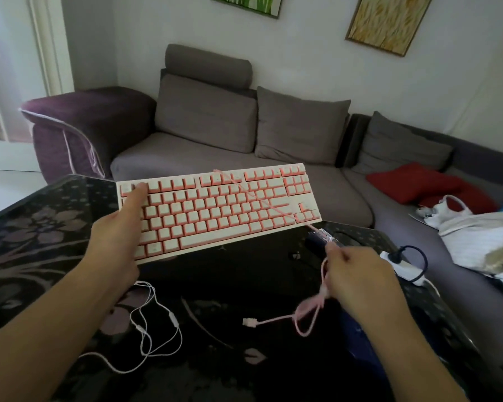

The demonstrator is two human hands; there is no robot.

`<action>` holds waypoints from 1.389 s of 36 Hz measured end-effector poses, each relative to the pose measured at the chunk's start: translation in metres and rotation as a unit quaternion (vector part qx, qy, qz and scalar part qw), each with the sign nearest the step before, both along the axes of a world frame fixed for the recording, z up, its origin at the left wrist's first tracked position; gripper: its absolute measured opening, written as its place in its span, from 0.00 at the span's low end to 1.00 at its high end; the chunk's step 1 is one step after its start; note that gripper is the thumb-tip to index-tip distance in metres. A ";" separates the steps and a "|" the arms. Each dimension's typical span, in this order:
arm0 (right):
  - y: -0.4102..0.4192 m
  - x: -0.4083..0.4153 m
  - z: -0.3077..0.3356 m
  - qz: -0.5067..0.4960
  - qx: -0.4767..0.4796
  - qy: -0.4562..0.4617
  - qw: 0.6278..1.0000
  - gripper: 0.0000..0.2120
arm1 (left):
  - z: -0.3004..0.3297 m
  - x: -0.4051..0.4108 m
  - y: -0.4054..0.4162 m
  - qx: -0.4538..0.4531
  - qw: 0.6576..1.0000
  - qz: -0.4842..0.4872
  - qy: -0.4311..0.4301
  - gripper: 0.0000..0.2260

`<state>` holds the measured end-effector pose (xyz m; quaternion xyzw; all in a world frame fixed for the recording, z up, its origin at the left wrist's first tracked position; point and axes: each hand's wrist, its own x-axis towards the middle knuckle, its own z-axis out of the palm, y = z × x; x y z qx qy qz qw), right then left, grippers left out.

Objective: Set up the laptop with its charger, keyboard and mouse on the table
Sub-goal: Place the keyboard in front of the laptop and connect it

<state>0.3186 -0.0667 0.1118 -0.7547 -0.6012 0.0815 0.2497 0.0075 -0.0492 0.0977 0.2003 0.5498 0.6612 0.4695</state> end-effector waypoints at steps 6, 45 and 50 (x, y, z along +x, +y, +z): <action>-0.011 -0.002 0.026 0.031 0.249 0.173 0.952 0.04 | 0.000 0.003 -0.006 -0.007 0.999 -0.034 0.030 0.17; -0.017 -0.066 -0.001 0.160 0.267 0.027 0.950 0.11 | -0.017 0.003 -0.038 -0.064 0.981 -0.136 0.121 0.18; -0.026 -0.085 -0.008 0.268 0.108 0.000 0.957 0.10 | -0.019 -0.002 -0.043 -0.064 0.982 -0.134 0.116 0.18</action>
